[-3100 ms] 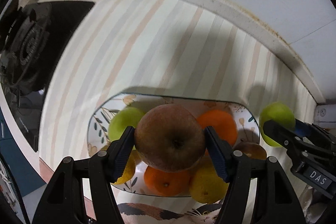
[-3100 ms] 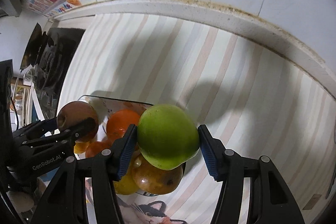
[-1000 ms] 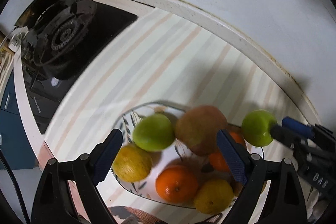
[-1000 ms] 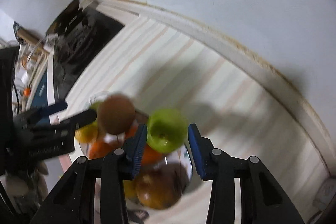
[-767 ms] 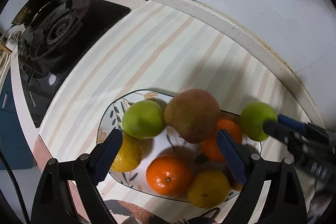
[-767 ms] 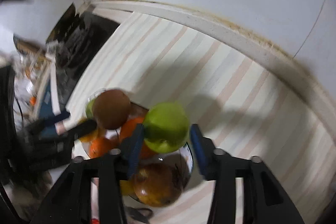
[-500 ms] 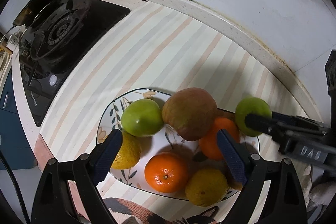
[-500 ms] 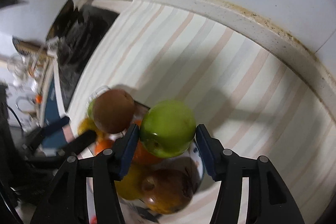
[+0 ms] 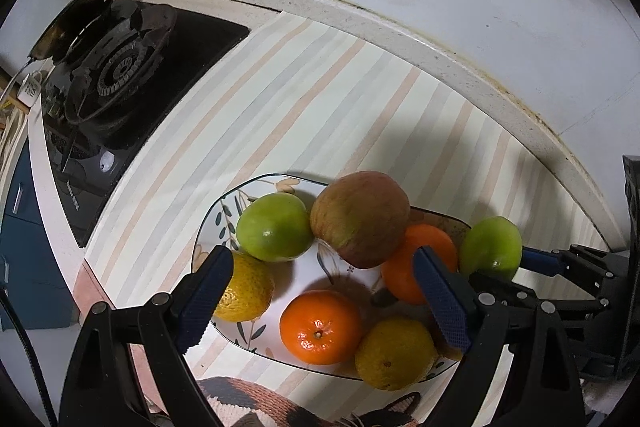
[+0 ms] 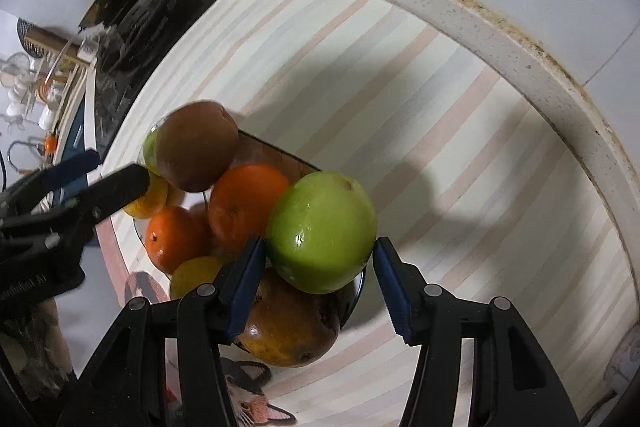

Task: Organize fruits
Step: 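Open both tools and lift away from the plate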

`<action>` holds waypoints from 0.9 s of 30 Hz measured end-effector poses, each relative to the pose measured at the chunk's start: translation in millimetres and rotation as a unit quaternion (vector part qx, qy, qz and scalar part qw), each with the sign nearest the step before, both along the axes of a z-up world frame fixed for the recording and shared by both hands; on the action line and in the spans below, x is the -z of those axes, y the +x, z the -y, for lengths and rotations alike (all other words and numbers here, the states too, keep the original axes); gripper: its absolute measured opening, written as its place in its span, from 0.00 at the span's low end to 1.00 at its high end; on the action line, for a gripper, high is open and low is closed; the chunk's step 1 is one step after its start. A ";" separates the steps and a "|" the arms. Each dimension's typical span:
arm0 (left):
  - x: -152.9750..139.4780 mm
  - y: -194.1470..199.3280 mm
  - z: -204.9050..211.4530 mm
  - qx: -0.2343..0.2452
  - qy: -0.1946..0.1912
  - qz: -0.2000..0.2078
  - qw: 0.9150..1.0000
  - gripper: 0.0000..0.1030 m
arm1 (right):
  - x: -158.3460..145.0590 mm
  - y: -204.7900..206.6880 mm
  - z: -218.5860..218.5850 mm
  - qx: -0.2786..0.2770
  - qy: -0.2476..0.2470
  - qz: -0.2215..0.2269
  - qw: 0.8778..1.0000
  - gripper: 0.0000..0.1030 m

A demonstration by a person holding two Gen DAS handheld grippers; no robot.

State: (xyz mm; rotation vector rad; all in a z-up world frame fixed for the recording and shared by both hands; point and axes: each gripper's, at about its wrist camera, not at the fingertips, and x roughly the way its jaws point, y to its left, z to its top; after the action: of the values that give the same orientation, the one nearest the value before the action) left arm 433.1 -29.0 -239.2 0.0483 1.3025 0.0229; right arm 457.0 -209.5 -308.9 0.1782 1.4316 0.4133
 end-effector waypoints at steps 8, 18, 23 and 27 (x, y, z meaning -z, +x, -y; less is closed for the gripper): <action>-18.9 -17.3 -6.3 -0.003 0.017 0.022 1.000 0.89 | -48.1 -31.1 3.5 0.050 -0.067 0.056 0.995 0.93; -56.5 -76.1 -23.0 0.009 0.042 0.051 0.998 0.89 | -99.7 -108.5 -13.9 0.100 -0.119 0.098 0.983 0.93; -83.6 -112.4 -36.8 0.010 0.037 0.081 0.996 0.89 | -132.3 -153.0 -21.9 0.113 -0.114 0.123 0.979 0.93; -105.2 -140.2 -40.7 0.009 0.026 0.100 0.995 0.89 | -156.7 -188.0 -29.8 0.109 -0.111 0.146 0.977 0.93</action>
State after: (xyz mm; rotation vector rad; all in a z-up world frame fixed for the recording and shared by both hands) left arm 292.9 11.7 -134.0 0.0993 1.1008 0.0443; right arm 269.1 -179.8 -152.1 0.0875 1.1428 0.0931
